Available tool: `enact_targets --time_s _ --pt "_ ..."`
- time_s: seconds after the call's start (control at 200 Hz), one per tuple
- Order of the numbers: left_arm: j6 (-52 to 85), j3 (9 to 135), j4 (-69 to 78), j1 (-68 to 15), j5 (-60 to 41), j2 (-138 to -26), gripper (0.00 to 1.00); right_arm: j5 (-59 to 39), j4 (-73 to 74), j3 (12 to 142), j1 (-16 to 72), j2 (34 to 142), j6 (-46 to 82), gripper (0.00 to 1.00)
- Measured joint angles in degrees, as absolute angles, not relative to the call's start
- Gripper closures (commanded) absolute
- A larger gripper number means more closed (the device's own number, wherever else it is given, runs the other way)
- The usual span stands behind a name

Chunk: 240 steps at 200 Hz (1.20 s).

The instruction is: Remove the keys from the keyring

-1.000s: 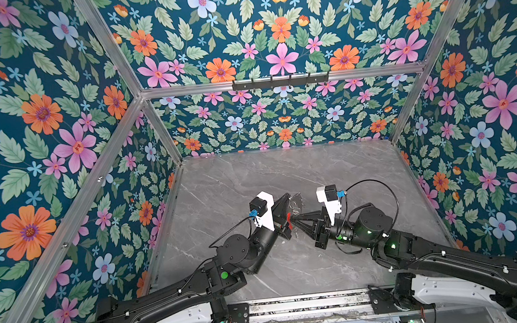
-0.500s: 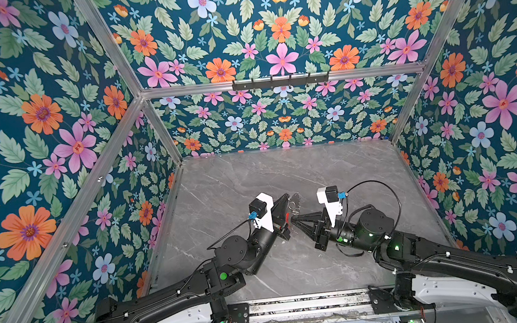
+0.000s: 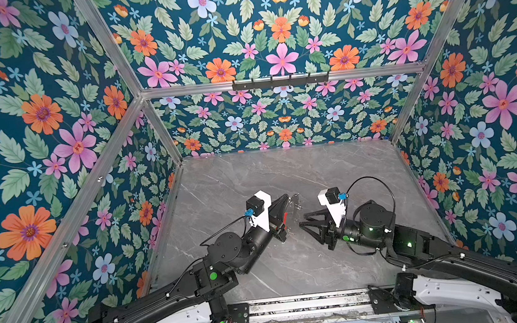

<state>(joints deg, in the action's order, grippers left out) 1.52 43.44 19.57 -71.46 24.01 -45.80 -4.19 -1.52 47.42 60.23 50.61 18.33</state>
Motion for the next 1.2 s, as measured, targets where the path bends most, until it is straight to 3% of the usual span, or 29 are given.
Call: enact_targets --time_s 0.135,0.655,0.955,1.2 --pt "1.48 43.68 18.83 -71.53 23.64 -45.69 1.0 -5.74 -4.64 47.94 60.25 48.16 14.24 0.46" --pt "1.26 44.47 16.69 -71.5 21.17 -46.57 1.0 -5.65 -6.13 61.89 58.22 56.97 2.87 0.45" --pt "1.28 43.86 16.71 -71.5 20.86 -46.09 1.0 -5.89 -6.17 64.64 57.52 59.48 2.11 0.64" --pt "1.3 43.48 16.75 -71.5 20.71 -45.89 1.0 -6.92 -6.26 65.1 57.56 59.83 1.37 0.86"
